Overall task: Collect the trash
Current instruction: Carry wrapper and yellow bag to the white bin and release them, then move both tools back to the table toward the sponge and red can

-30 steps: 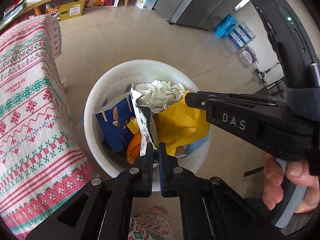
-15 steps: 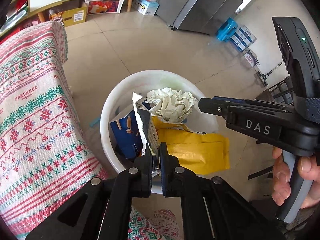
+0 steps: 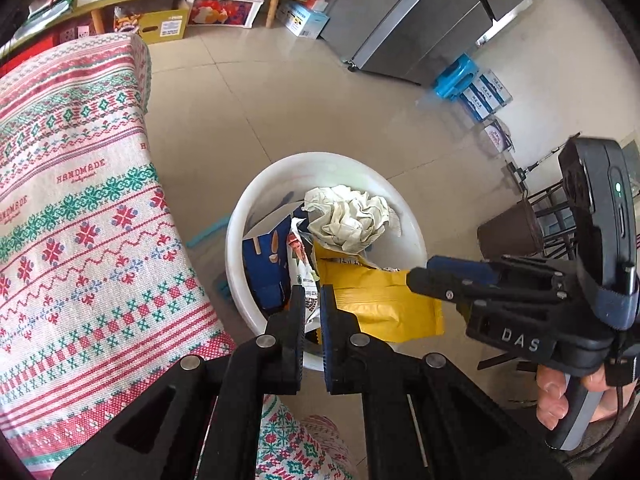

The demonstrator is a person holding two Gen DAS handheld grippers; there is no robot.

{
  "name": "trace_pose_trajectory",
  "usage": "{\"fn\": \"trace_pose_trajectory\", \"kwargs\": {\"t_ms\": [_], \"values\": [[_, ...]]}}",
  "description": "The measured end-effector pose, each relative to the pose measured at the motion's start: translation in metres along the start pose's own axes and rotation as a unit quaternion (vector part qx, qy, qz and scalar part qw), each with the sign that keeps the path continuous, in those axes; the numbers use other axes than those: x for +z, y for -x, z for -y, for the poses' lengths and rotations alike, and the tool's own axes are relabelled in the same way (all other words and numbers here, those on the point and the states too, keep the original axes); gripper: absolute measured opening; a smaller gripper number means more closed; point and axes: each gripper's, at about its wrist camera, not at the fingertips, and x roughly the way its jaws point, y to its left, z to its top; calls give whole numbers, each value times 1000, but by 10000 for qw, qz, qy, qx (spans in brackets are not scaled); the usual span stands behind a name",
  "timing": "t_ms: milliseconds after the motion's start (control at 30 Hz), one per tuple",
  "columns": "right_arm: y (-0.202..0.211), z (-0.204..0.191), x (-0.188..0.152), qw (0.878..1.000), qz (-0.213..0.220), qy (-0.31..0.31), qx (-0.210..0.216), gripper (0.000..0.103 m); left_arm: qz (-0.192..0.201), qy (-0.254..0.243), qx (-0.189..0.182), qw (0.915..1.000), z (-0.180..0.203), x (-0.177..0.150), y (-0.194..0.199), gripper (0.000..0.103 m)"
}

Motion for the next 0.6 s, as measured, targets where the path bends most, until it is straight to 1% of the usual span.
{"fn": "trace_pose_trajectory", "kwargs": {"t_ms": [133,200,267,300,333,400,533,600], "values": [[-1,-8,-10,9997,-89,190,88,29,78,-37,167,9998,-4,-4,14,8],[-15,-10,-8,9992,-311,239,42,30,118,28,190,9997,-8,-6,22,8],[-37,-13,-5,9972,-660,308,-155,30,155,107,193,9996,-14,-8,30,8],[-46,-13,-3,9964,-755,304,-232,31,169,134,232,9995,-17,-9,35,8],[-52,-14,0,9960,-799,286,-266,32,183,159,264,9994,-20,-10,38,8],[-61,-16,8,9958,-803,304,-313,39,231,196,317,9990,-28,-13,47,8],[-79,-24,16,9942,-956,405,-266,41,281,288,450,9982,-46,-23,62,8],[-78,-26,20,9951,-847,420,-288,42,289,322,474,9979,-53,-29,70,8]]}}
